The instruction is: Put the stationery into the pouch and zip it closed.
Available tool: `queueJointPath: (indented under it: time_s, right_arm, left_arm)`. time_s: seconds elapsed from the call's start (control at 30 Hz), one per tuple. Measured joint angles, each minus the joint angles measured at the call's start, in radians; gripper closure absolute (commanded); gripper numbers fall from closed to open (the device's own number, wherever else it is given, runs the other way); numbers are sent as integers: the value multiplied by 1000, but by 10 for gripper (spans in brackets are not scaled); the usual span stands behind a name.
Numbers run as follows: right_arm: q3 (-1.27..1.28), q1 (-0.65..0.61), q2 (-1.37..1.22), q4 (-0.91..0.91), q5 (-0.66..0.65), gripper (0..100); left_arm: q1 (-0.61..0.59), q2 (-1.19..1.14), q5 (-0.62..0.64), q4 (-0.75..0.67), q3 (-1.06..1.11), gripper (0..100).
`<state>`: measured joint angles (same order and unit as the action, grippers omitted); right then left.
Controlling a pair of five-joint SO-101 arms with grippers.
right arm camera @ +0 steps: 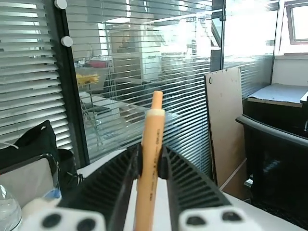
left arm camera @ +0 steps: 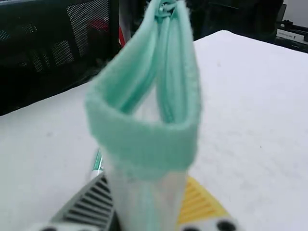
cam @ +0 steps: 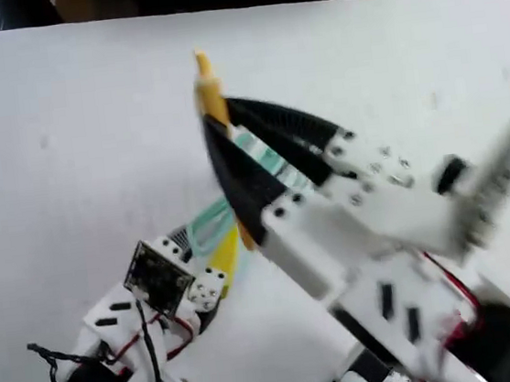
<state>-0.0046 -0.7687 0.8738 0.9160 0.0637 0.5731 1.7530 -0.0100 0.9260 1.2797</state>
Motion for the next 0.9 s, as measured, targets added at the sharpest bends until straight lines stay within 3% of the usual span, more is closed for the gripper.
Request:
queueJointPath:
  time_s: [0.2,0.67,0.9]
  right_arm:
    - [8,3,-121,-167,0,982]
    - [74,3,-21,-66,0,982]
    - [241,0,-8,-212,0,982]
  left_arm:
    - [-5,0,3,-20,0,976]
    - [-11,0,5,-20,0,976]
    - [-9,-3,5,-18,9,976]
